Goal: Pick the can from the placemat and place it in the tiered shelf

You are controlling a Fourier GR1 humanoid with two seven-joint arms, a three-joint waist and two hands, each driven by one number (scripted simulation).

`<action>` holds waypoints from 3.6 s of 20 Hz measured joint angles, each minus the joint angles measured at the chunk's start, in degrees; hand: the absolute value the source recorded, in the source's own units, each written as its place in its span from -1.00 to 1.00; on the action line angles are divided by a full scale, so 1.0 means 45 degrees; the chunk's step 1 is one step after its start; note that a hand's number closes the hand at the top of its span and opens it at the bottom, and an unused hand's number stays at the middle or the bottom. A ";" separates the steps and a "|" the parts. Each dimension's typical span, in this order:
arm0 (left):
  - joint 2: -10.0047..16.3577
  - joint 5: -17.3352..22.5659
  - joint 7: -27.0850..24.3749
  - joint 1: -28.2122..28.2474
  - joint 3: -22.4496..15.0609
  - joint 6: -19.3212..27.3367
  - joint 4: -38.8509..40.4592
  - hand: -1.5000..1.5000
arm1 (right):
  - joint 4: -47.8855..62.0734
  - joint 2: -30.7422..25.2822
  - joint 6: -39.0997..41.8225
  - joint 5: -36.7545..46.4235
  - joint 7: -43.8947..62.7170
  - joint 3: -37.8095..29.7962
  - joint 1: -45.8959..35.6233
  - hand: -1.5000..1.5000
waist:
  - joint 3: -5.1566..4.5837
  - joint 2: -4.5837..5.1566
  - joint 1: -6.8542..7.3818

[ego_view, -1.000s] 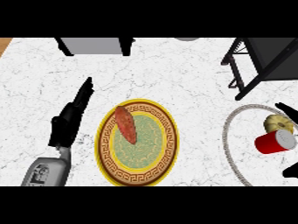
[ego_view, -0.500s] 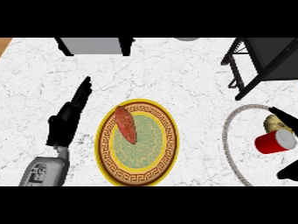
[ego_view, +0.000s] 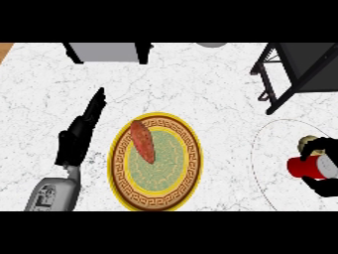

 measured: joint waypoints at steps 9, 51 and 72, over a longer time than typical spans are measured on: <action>0.0229 0.0261 -0.0087 -0.0220 0.0405 -0.0342 0.0139 0.00 | -0.1742 0.1999 -0.0209 0.0733 0.2007 0.0955 0.0181 1.00 | 0.0048 0.0023 -0.0029; -0.0097 -0.0067 -0.0263 0.0093 0.0239 -0.0212 0.0060 0.00 | -0.8309 0.2120 -0.0832 -0.0765 1.2351 -0.1342 -0.7951 1.00 | 0.0100 0.0071 0.0023; 0.0009 0.0024 -0.0138 0.0211 0.0318 -0.0515 -0.0301 0.00 | -0.1218 -0.0948 -0.4426 0.0324 0.8143 -0.2125 -1.0127 1.00 | 0.0105 0.0101 0.0102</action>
